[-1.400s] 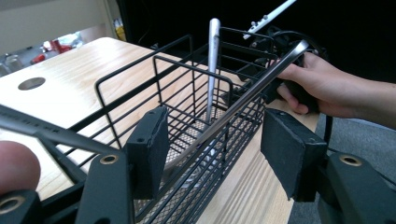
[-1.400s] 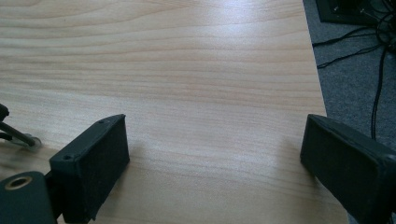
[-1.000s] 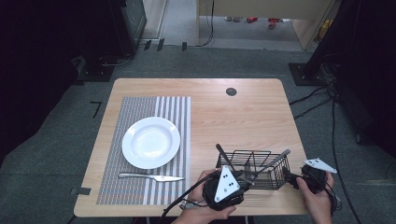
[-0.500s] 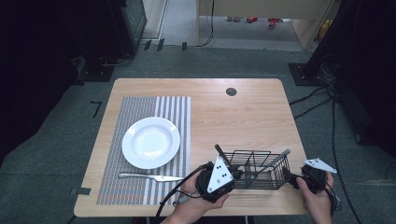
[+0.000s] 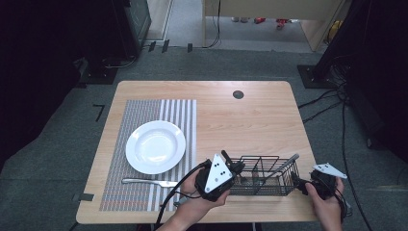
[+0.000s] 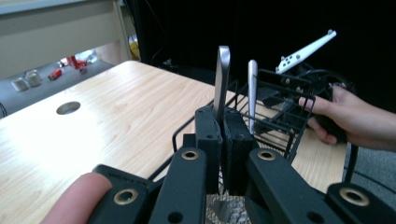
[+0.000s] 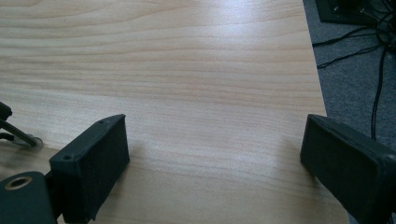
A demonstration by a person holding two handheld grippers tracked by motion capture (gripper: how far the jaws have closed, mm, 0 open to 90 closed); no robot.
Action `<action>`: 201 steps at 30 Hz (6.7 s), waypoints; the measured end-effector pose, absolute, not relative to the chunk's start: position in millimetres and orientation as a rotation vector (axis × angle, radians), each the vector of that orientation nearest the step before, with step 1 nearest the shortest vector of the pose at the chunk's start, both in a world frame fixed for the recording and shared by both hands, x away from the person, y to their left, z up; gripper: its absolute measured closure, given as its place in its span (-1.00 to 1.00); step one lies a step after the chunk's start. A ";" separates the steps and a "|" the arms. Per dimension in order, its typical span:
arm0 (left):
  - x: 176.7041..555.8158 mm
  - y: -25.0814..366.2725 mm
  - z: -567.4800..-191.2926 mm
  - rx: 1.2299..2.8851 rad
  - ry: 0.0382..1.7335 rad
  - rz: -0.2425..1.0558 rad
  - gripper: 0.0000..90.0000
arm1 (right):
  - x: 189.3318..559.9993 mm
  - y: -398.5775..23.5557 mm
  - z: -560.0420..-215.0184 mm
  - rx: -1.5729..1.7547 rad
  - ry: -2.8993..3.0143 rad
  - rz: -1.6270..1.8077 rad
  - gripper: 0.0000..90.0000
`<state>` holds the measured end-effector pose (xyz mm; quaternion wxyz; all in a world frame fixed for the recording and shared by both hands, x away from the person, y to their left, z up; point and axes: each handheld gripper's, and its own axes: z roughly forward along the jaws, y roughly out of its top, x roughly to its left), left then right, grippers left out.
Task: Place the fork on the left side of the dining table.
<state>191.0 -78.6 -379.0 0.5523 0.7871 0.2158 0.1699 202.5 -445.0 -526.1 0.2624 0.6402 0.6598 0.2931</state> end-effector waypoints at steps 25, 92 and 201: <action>202.2 -21.4 -319.9 1.625 0.546 0.288 0.97 | 202.5 -445.0 -526.1 1.732 1.785 0.793 -0.82; 336.6 130.4 -408.2 1.119 1.176 0.074 0.97 | 202.7 -444.7 -526.2 1.731 1.784 0.793 -0.83; 430.4 125.3 -487.8 1.301 1.623 0.448 0.16 | 201.6 -444.4 -526.2 1.722 1.798 0.799 -0.83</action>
